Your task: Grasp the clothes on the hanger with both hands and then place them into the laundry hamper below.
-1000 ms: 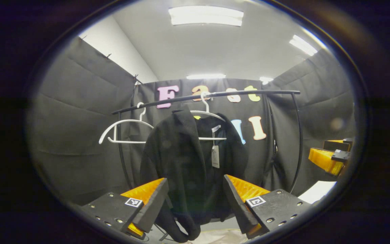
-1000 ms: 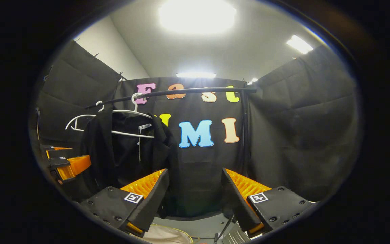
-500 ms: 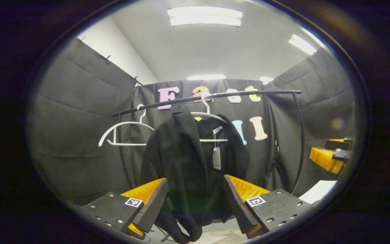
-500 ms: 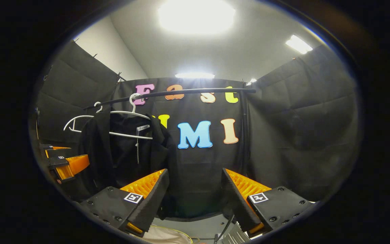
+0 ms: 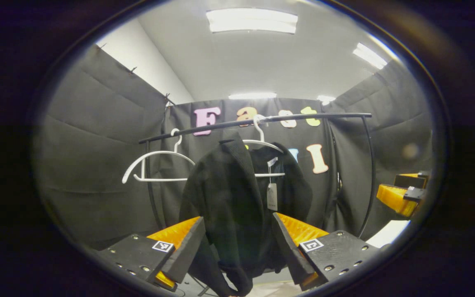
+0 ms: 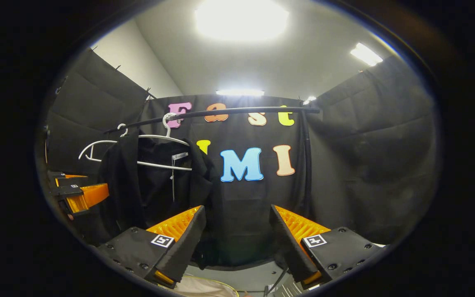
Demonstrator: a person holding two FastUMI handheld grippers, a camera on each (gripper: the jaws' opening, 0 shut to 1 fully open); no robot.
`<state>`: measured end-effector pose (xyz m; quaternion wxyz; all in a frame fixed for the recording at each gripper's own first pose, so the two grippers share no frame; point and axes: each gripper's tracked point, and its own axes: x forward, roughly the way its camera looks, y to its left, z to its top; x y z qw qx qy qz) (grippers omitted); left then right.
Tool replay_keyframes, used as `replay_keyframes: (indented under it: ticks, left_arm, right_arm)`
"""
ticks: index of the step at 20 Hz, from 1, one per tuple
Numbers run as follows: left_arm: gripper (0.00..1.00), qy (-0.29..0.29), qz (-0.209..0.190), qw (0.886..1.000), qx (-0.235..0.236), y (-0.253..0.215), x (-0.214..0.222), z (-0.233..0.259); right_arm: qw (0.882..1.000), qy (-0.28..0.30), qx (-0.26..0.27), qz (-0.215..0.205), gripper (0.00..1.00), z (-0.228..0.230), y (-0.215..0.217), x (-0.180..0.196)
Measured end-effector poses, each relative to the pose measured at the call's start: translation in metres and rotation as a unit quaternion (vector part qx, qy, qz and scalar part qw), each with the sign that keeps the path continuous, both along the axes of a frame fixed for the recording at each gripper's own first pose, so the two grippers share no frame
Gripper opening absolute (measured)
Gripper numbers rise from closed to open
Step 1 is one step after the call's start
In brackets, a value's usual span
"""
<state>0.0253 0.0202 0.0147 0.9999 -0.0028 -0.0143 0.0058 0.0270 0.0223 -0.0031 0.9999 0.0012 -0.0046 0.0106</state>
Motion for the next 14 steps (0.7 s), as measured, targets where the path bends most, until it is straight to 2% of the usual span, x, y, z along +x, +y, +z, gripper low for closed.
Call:
replay_keyframes:
  ticks: [7,14]
  left_arm:
    - [0.94,-0.012,0.002,1.000,0.002,-0.002,0.011,0.018]
    - [0.94,-0.001,0.033,0.999,0.007,-0.007,0.043,0.016]
  right_arm:
    - [0.999,-0.020,0.009,0.037,0.96,0.017,0.028,0.032]
    - [0.994,-0.026,0.016,0.101,0.96,0.022,0.058,0.088]
